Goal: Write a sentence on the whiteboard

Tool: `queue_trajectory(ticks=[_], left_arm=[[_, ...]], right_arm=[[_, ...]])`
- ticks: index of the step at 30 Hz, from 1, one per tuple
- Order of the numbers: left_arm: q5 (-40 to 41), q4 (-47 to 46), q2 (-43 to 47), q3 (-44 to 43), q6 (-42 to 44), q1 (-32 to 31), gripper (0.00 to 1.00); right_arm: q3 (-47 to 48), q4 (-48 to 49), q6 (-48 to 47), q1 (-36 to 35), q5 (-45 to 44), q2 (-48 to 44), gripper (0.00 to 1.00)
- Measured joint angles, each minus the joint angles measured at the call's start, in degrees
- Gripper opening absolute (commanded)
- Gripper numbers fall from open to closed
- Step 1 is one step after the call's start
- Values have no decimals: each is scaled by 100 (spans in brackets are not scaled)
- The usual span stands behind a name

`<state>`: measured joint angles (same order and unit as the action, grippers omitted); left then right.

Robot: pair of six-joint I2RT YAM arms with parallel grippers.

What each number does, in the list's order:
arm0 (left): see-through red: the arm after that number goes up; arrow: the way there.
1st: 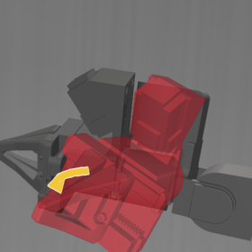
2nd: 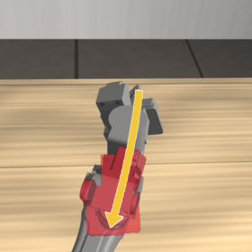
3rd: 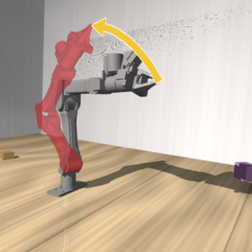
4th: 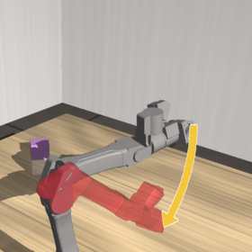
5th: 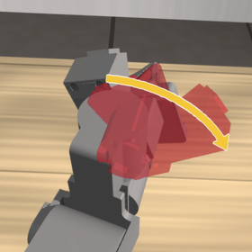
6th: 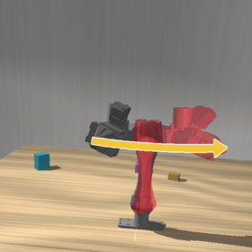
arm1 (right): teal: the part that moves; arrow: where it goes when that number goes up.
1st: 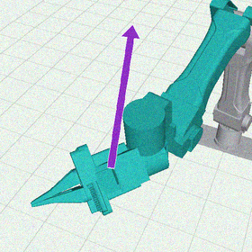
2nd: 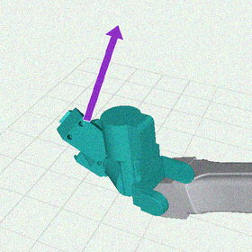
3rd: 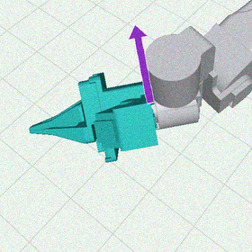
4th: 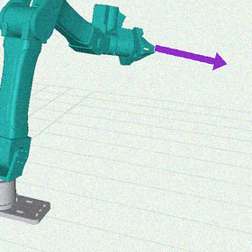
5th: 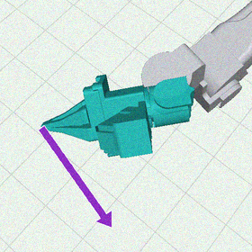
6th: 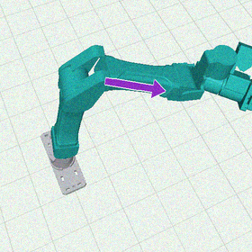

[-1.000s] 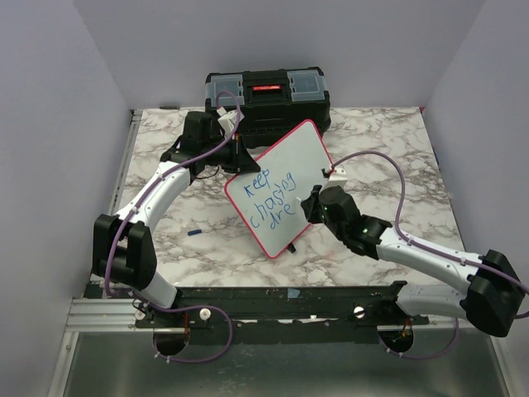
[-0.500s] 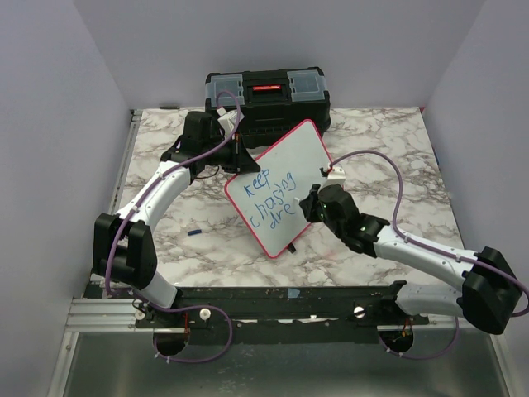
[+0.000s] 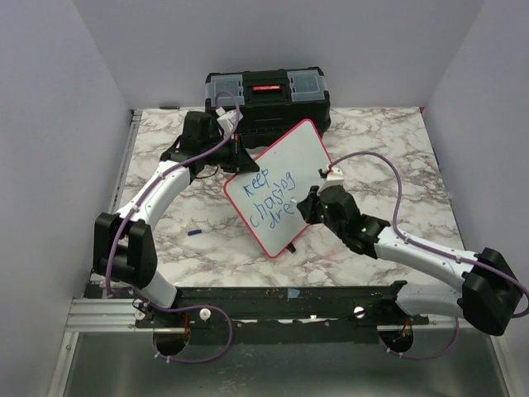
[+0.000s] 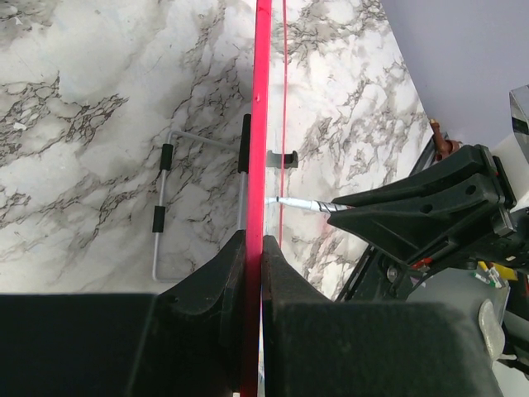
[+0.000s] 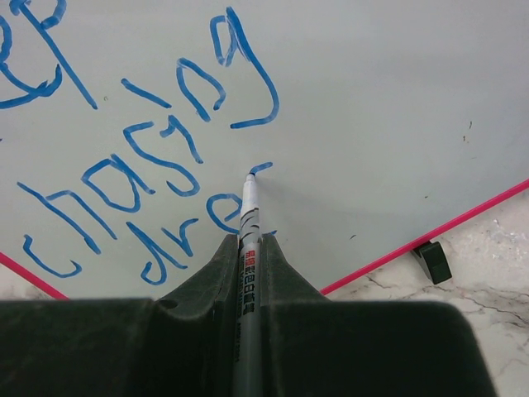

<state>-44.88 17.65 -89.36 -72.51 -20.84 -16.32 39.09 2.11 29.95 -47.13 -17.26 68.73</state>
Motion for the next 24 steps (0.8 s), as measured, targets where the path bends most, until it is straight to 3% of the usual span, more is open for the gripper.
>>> queue_trajectory(ticks=[24], left_arm=[[-2,-11,-24,0,-2,11,0]], right_arm=[[-258,-177,221,0,76,-175,1]])
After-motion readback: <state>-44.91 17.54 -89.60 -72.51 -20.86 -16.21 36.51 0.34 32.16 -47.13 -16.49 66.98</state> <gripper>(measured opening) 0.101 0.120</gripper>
